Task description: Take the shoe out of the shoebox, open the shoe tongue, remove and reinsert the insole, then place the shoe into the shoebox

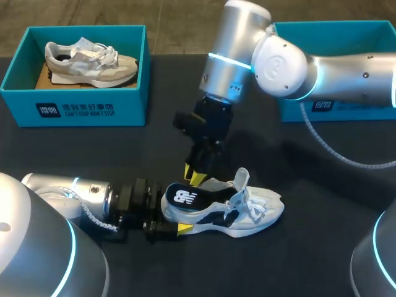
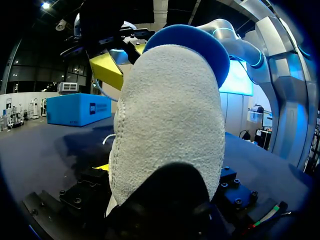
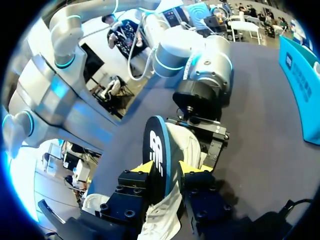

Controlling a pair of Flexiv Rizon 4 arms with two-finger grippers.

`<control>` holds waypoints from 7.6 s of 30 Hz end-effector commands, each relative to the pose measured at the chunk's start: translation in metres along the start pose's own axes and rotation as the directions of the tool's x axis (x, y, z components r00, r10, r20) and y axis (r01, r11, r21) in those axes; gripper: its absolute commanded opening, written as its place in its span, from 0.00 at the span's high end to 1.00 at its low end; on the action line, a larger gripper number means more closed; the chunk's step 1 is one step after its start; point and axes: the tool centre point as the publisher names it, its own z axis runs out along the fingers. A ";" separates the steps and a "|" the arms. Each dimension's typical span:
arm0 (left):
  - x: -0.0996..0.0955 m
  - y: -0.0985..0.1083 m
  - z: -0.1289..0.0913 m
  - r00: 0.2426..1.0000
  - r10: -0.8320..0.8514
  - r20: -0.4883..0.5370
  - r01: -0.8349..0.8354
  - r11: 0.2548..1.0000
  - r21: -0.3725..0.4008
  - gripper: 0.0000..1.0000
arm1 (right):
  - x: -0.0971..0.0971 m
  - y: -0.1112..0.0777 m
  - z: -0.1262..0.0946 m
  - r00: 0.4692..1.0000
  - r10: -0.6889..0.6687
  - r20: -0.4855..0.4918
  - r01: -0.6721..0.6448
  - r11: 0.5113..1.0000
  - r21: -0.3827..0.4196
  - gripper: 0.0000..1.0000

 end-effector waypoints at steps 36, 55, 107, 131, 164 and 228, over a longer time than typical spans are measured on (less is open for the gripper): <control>0.000 0.001 -0.001 1.000 0.000 0.001 0.000 1.000 0.001 1.00 | -0.001 -0.007 0.017 0.996 -0.037 -0.076 0.032 0.997 -0.065 0.83; 0.000 0.001 -0.001 1.000 0.000 0.001 0.000 1.000 0.001 1.00 | 0.002 -0.004 0.016 0.997 -0.026 -0.075 0.023 0.999 -0.041 1.00; 0.000 0.001 -0.001 1.000 0.000 0.001 0.000 1.000 0.001 1.00 | 0.008 -0.004 0.038 0.986 -0.043 -0.162 0.031 0.997 -0.076 0.80; 0.000 0.001 -0.001 1.000 0.000 0.001 0.000 1.000 0.001 1.00 | 0.014 -0.005 0.034 0.993 -0.068 -0.100 0.055 0.990 -0.131 1.00; 0.000 0.001 -0.001 1.000 0.000 0.001 0.000 1.000 0.001 1.00 | 0.027 0.040 -0.009 0.978 -0.173 0.118 0.193 0.962 -0.194 1.00; 0.000 0.001 -0.001 1.000 0.000 0.001 0.000 1.000 0.001 1.00 | 0.132 0.095 -0.160 0.904 -0.155 0.399 0.403 0.621 -0.672 1.00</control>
